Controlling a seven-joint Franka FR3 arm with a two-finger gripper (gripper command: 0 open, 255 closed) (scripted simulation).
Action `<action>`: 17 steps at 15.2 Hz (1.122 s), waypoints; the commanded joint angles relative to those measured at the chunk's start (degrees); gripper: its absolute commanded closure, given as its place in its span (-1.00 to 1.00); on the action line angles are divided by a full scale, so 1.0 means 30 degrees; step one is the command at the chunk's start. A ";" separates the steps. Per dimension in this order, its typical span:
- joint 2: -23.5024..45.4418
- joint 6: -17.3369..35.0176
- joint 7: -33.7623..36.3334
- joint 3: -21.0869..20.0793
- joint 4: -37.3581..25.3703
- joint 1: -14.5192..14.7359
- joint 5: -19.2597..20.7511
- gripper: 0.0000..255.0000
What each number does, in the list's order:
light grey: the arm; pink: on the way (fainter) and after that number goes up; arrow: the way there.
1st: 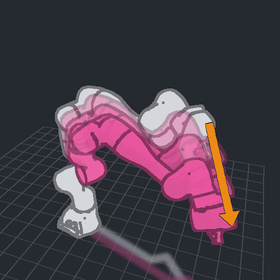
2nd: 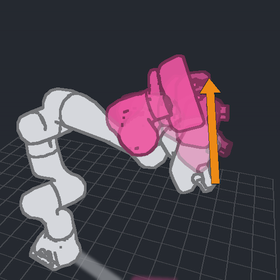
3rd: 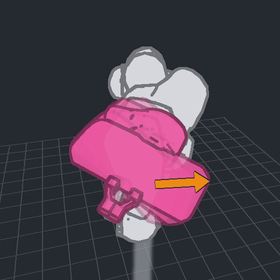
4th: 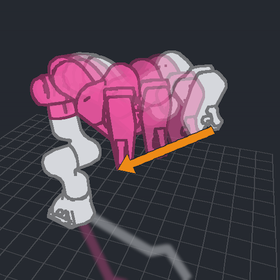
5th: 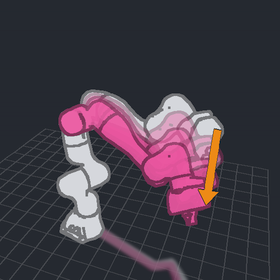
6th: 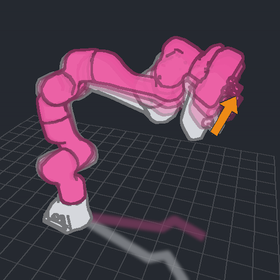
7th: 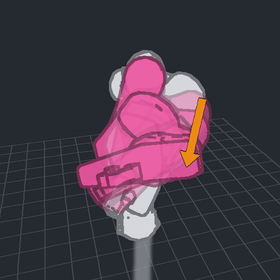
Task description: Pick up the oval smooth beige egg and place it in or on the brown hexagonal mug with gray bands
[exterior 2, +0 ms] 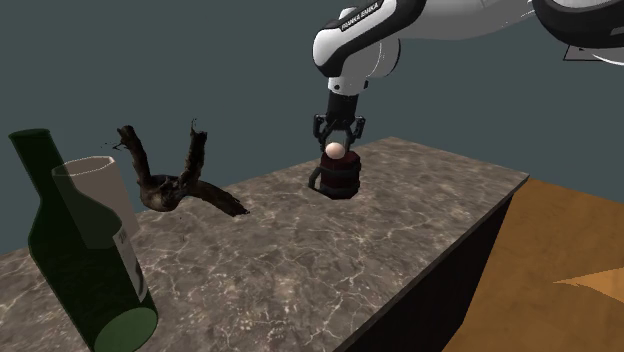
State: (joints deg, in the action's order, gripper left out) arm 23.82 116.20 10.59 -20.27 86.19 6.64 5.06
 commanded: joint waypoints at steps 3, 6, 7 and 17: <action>-0.0001 0.0001 0.0000 0.0000 -0.0001 0.0000 0.0000 -1.00; -0.0217 -0.0529 -0.0050 -0.0032 -0.0324 -0.0039 -0.0082 -1.00; -0.0410 -0.1071 -0.0096 -0.0059 -0.0683 -0.0071 -0.0156 -1.00; -0.0694 -0.2072 -0.0166 -0.0098 -0.1415 -0.0111 -0.0266 -1.00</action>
